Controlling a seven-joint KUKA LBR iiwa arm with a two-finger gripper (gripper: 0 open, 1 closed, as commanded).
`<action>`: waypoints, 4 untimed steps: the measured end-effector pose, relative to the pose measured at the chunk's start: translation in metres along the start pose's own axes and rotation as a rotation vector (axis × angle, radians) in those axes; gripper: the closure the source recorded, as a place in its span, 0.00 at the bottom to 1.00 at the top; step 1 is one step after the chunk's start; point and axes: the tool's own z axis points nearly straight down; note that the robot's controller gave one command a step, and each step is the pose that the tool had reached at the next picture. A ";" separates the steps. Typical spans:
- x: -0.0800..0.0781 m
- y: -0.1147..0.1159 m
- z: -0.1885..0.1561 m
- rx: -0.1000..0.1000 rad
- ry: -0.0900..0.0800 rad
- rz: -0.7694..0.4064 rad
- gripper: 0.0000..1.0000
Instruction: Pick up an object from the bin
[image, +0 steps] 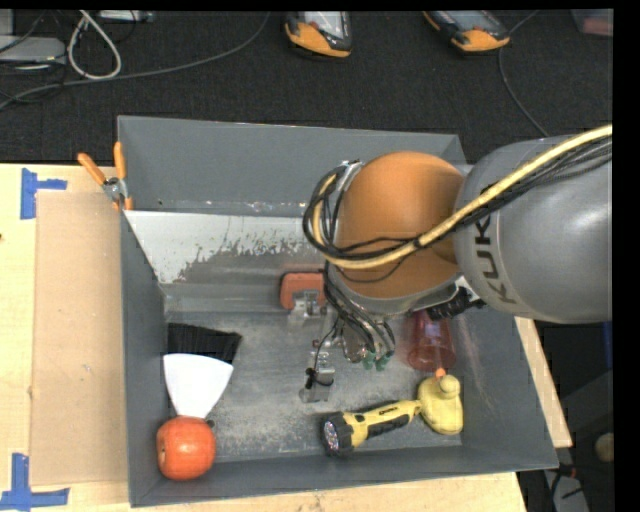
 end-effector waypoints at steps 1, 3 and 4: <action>-0.002 -0.001 -0.004 -0.001 -0.008 0.004 0.00; 0.019 -0.119 0.075 -0.002 -0.017 -0.404 0.00; 0.038 -0.126 0.115 -0.001 -0.006 -0.501 0.00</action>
Offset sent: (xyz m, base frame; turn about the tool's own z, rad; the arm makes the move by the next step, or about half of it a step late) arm -0.0197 -0.1306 -0.1505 -0.1948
